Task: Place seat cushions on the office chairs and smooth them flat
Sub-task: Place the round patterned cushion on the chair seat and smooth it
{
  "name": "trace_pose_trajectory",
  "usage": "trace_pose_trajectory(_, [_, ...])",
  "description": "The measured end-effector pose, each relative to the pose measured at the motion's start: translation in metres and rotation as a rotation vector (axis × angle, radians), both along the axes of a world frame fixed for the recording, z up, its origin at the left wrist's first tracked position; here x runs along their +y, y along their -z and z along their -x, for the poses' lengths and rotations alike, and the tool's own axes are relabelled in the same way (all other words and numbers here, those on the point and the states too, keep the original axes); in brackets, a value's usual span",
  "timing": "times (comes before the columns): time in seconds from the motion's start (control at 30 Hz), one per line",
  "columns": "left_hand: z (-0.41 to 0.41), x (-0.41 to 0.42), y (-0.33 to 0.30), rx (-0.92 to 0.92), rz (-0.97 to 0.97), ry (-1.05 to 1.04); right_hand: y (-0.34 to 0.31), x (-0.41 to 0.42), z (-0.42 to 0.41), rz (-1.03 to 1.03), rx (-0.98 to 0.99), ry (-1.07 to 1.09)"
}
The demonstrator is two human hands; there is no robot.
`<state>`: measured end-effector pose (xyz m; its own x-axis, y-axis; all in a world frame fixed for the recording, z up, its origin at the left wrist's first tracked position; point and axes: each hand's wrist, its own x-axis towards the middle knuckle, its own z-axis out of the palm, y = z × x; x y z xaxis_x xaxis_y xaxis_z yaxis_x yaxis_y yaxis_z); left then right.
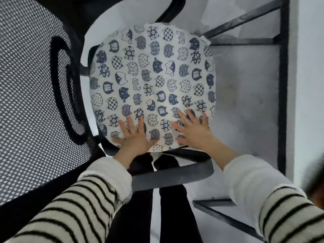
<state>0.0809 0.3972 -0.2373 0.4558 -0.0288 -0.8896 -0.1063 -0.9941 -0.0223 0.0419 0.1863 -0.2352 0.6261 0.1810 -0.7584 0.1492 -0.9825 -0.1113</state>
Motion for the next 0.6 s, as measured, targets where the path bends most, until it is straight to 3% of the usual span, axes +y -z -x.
trace_pose_trajectory(0.17, [-0.005,0.014,-0.046,0.088,0.251,0.011,-0.065,0.027,0.022,-0.117,-0.019,0.392])
trace_pose_trajectory(0.3, [0.001,-0.002,-0.112,-0.033,0.503,-0.042,-0.121,0.034,0.041,-0.16,-0.026,0.599])
trace_pose_trajectory(0.4, [0.0,-0.017,-0.152,-0.084,0.599,-0.029,-0.16,0.029,0.044,-0.195,-0.156,0.779])
trace_pose_trajectory(0.6, [-0.012,-0.066,-0.209,-0.116,0.75,0.196,-0.217,0.011,0.065,-0.253,-0.454,1.096])
